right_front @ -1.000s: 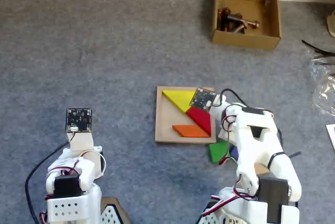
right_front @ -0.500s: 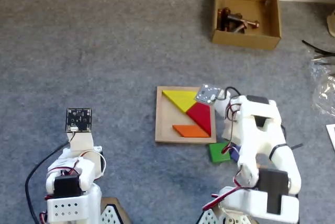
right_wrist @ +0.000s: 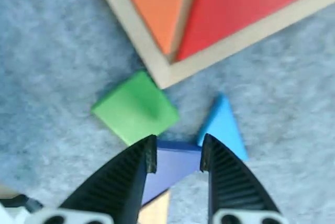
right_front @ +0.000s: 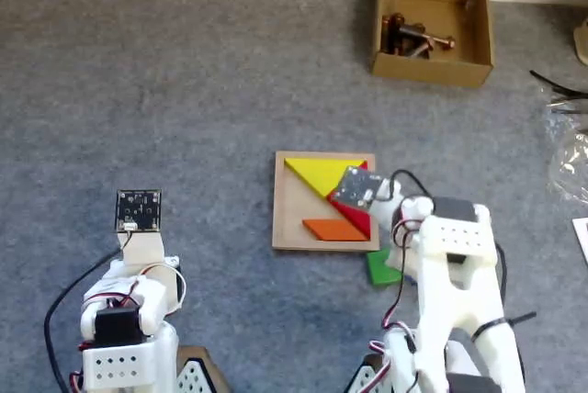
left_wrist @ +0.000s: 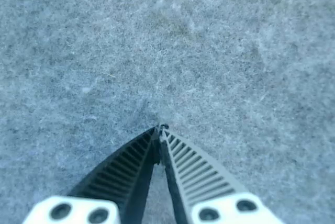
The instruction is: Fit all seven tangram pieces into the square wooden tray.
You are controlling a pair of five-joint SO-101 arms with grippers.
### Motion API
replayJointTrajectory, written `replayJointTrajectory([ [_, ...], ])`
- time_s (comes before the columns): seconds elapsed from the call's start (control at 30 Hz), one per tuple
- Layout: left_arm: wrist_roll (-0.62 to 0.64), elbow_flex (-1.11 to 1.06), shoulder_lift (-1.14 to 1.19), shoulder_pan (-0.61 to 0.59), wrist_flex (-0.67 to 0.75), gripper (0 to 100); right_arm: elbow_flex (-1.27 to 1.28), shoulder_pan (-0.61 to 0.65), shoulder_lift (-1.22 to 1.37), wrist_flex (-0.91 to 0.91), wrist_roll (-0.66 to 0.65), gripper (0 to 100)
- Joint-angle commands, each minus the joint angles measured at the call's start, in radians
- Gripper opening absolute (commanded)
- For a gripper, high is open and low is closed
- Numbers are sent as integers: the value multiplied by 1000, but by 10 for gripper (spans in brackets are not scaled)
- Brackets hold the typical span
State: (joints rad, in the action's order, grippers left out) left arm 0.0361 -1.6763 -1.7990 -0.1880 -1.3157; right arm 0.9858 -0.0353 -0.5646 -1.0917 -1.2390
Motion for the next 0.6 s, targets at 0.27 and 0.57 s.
replayJointTrajectory([
  [0.27, 2, -21, 7, -8, -8, 5, 35, -97, 58, 125, 5, 135],
  [0.57, 2, -21, 7, -8, -8, 5, 27, -110, 240, 216, 14, 134],
])
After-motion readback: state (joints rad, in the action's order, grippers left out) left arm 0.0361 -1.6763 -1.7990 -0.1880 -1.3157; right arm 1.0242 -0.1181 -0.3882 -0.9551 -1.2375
